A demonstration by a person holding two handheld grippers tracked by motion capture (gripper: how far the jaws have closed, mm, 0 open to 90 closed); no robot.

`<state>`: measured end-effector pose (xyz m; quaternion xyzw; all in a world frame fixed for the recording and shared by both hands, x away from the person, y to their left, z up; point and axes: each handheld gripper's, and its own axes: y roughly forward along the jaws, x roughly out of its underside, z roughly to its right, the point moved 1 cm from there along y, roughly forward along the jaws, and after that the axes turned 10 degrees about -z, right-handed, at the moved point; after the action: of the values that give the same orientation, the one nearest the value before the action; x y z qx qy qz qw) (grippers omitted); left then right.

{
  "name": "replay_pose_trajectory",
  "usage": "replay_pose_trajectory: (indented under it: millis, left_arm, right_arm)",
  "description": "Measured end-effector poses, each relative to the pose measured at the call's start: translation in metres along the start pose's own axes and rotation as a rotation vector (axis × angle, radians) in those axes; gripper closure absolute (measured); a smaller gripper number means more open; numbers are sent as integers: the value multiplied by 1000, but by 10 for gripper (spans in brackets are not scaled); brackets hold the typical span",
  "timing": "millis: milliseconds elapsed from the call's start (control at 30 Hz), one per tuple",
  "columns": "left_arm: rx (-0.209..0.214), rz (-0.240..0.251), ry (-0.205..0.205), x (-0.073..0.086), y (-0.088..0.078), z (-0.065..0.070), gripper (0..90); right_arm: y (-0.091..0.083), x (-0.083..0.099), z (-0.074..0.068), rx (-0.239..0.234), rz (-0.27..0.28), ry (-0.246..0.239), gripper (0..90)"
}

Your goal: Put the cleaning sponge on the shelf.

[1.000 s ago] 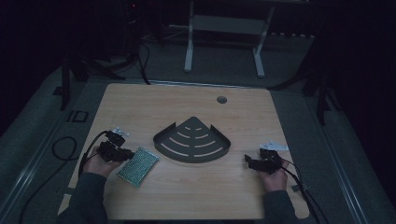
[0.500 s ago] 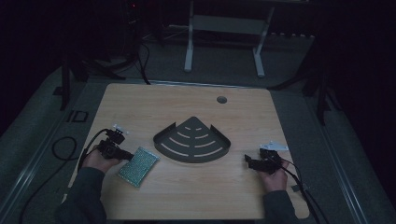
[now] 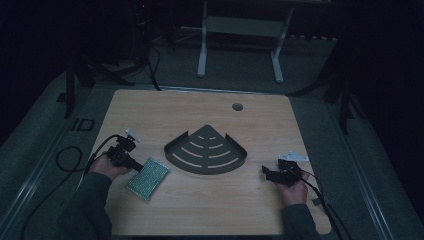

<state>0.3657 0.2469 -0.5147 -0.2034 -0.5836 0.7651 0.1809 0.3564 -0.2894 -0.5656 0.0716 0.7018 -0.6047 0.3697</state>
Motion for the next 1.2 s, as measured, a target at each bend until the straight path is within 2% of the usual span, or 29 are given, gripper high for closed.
replay_pose_trajectory:
  millis: [233, 500, 700, 933, 1067, 1133, 1200]
  left_arm:
    - [10, -24, 3, -4, 0, -1, 768]
    - [16, -56, 4, -7, 8, -3, 770]
    - [48, -66, -10, -8, 10, -7, 773]
    - [83, -75, -24, -9, 11, -9, 831]
    - [72, -92, -18, -11, 10, -8, 889]
    - [48, -107, -3, -13, 9, -5, 895]
    - [45, -112, 0, -14, 8, -4, 899]
  right_arm:
    - [0, 0, 0, 0, 0, 0, 234]
    - [0, 0, 0, 0, 0, 0, 234]
    - [0, 0, 0, 0, 0, 0, 234]
    - [0, 0, 0, 0, 0, 0, 233]
    - [0, 0, 0, 0, 0, 0, 234]
    - [0, 0, 0, 0, 0, -1, 234]
    - [0, 0, 0, 0, 0, 0, 234]
